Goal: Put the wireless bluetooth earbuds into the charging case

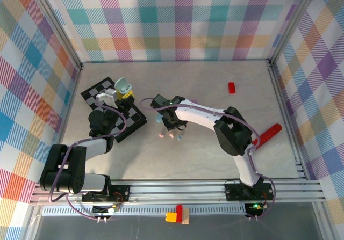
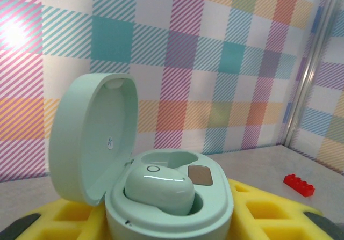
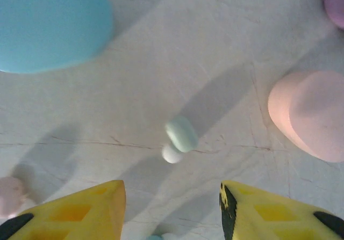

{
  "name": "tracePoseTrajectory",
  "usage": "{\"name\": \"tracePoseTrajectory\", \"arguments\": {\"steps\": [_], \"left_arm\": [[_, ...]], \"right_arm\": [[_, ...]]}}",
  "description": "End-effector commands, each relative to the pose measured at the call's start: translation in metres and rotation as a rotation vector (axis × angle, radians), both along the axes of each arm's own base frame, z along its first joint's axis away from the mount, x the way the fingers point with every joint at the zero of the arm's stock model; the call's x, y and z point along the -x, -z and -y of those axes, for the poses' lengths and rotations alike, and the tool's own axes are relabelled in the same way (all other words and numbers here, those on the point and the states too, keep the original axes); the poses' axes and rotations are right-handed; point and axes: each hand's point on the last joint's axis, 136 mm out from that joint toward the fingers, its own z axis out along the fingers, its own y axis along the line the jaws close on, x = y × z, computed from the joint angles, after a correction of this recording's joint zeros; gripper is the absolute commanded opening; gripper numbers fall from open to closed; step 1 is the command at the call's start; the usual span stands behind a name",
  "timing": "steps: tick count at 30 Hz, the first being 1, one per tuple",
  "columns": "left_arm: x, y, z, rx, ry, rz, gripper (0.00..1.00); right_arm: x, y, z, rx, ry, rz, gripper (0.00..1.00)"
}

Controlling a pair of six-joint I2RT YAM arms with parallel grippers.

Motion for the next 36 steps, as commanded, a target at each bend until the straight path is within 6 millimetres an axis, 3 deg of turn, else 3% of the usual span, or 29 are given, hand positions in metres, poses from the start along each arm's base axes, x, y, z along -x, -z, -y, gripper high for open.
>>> {"name": "tracePoseTrajectory", "arguments": {"steps": [1, 7, 12, 23, 28, 36], "left_arm": [[0.003, -0.015, -0.013, 0.022, -0.046, 0.053, 0.43], [0.005, -0.019, -0.015, 0.025, -0.042, 0.061, 0.43], [0.007, -0.021, -0.009, 0.015, -0.002, 0.069, 0.43], [0.018, -0.024, 0.011, -0.024, 0.117, 0.093, 0.43], [0.02, -0.023, 0.022, -0.04, 0.163, 0.095, 0.43], [0.021, -0.021, 0.029, -0.052, 0.184, 0.095, 0.43]], "right_arm": [[-0.007, -0.007, -0.015, 0.004, 0.015, 0.063, 0.49], [-0.012, 0.0, -0.013, 0.015, 0.04, 0.064, 0.45], [-0.013, -0.003, -0.016, -0.17, 0.016, 0.02, 0.48], [-0.031, -0.002, 0.0, -0.532, 0.036, -0.09, 0.49], [-0.035, 0.01, -0.002, -0.618, 0.04, -0.16, 0.48], [-0.025, 0.037, 0.0, -0.597, 0.063, -0.228, 0.48]]}}
